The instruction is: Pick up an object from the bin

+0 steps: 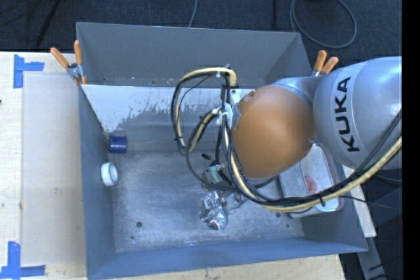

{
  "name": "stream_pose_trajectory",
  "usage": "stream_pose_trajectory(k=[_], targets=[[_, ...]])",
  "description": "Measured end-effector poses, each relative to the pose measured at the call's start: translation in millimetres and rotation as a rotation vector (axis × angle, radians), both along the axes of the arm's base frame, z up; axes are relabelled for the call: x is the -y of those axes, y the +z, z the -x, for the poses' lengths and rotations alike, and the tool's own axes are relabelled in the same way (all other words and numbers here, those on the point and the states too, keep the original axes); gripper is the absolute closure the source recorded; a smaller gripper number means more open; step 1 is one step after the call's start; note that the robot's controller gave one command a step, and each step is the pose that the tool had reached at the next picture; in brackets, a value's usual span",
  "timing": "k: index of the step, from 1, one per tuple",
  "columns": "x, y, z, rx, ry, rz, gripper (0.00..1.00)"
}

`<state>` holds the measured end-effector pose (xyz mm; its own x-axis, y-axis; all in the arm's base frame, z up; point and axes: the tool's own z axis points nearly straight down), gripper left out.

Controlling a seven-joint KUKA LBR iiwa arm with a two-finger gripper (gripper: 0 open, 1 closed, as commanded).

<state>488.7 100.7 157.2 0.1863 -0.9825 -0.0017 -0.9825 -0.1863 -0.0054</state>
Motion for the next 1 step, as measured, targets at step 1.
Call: stream_pose_trajectory(k=[1], targets=[[-1.2, 11.2, 0.0, -0.006, -0.004, 0.001, 1.0]])
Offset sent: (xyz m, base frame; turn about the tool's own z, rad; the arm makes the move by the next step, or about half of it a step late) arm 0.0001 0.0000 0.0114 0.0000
